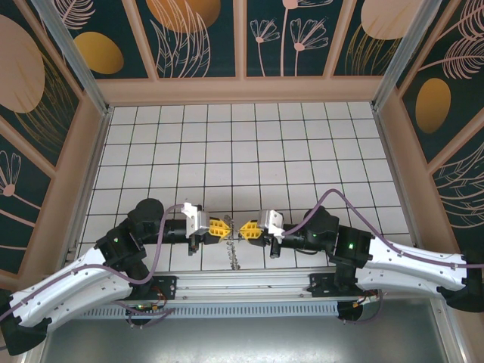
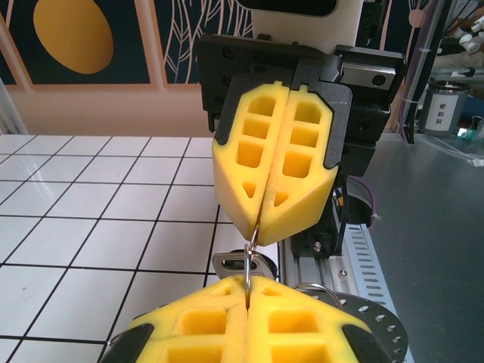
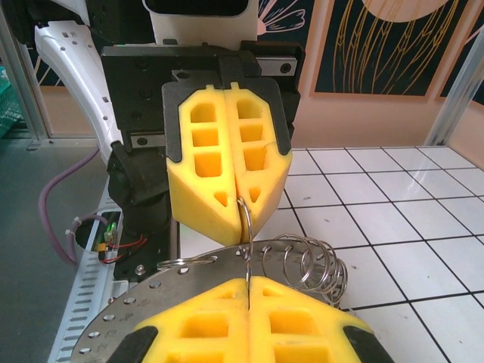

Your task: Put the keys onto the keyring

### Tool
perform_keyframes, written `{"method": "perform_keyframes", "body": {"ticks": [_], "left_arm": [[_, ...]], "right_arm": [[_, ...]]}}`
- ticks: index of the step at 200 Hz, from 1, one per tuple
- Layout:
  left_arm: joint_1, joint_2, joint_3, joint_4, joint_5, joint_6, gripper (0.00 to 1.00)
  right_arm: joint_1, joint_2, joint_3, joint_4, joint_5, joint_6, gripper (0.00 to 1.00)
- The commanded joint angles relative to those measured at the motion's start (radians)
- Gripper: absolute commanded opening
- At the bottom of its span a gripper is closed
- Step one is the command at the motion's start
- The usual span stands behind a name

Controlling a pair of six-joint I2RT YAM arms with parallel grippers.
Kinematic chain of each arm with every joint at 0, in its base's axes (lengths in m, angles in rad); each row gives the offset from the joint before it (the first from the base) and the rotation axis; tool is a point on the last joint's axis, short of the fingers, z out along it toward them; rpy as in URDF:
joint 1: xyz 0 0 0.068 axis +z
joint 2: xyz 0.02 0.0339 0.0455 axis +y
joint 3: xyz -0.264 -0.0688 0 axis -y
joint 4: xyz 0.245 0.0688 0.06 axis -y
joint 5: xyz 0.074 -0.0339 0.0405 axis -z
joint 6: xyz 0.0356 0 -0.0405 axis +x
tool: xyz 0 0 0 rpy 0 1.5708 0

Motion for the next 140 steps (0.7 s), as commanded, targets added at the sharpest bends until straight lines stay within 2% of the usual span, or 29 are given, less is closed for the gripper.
{"method": "perform_keyframes", "body": {"ticks": [1,140], "left_arm": [[-0.004,-0.002,0.040,0.025,0.015,0.007,0.00],[-0.004,-0.001,0.040,0.025,0.016,0.007,0.00]], "right_arm": [[0.010,-0.001,0.027,0.012,0.004,-0.013,0.00],[0.009,0.008,0.034,0.015,0.019,0.001,0.00]]}}
